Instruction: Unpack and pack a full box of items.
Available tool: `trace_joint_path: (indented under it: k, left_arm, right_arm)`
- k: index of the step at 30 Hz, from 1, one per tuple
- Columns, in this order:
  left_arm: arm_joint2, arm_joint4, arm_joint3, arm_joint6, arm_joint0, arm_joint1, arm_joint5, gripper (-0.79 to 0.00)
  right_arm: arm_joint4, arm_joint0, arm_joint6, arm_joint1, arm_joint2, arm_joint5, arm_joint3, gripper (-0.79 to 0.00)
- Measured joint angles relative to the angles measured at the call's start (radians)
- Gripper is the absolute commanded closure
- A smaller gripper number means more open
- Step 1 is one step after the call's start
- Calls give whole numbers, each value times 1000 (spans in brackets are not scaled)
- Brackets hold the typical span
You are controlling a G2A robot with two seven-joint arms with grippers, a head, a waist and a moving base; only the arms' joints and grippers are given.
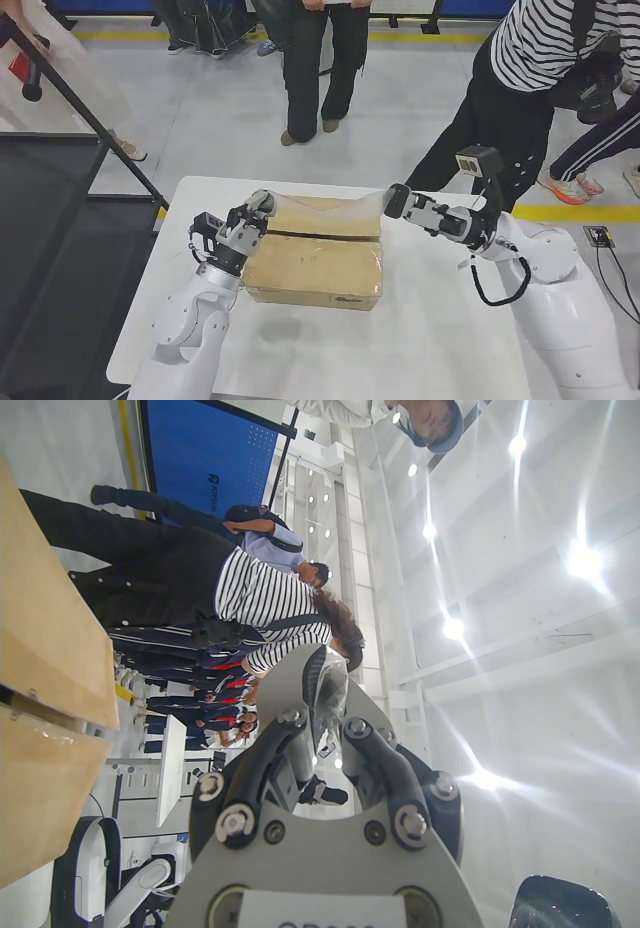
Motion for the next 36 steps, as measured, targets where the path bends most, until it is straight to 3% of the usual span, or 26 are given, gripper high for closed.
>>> trace_joint_path:
  k: [9,17,21,36]
  left_arm:
    - [11,-63,-7,112,-15,-8,65,0]
    - [-2,-149,-15,177,-25,-8,212,0]
    - [-9,-177,-19,206,-28,-8,255,0]
    - [-1,-149,-34,220,-17,-3,317,0]
  right_arm:
    - [-134,36,80,13,-24,-70,-34,-785]
    - [-414,-3,-5,64,-27,-152,-142,-785]
    - [-473,-30,-54,85,10,-201,-135,-785]
    - [-494,-84,-124,111,45,-115,-150,-785]
